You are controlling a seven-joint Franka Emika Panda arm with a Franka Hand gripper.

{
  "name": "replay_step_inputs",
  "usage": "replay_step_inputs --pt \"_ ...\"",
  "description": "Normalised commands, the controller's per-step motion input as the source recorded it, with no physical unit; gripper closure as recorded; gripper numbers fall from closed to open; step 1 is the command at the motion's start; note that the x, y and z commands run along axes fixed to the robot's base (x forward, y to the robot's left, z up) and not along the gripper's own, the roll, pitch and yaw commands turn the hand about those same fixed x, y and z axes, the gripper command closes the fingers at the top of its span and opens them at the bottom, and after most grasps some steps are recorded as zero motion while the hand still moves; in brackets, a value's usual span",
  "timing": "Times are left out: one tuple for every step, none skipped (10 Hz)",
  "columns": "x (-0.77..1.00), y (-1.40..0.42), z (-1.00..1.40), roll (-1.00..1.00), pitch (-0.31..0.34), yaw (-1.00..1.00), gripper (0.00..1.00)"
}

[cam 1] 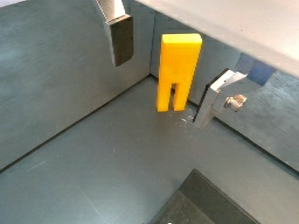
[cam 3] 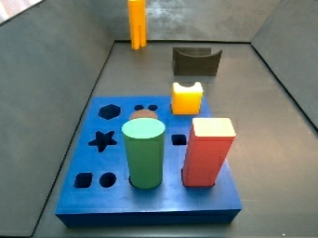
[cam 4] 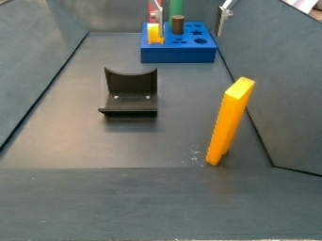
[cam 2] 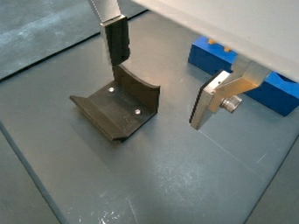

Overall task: Pick up the double-square object. Move up. Move to above the board. Insert the double-square object.
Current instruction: Pick up the double-square object.

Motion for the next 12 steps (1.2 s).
replay_step_inputs --pt "-0.09 0.34 0.00 0.05 0.043 -0.05 0.00" --pt "-0.28 0.55 0.09 0.00 0.074 -0.22 0.00" --pt "-0.30 0.55 0.10 0.01 0.104 -0.31 0.00" --pt "-0.32 0.60 0.10 0.00 0.091 -0.29 0.00" --pt "-0.31 0.60 0.10 0.00 0.093 -0.29 0.00" --pt "-0.29 0.59 0.10 0.00 0.107 -0.29 0.00" --pt "-0.29 0.59 0.08 0.00 0.109 -0.29 0.00" --pt "-0.27 0.60 0.05 0.00 0.109 -0.29 0.00" --pt "-0.20 0.58 0.00 0.00 0.131 -0.33 0.00" --pt "-0.15 0.54 0.00 0.00 0.166 -0.39 0.00" --pt "0.00 0.36 -0.16 0.00 0.153 -0.60 0.00" --pt "0.13 0.10 -0.22 -0.05 0.004 -0.81 0.00"
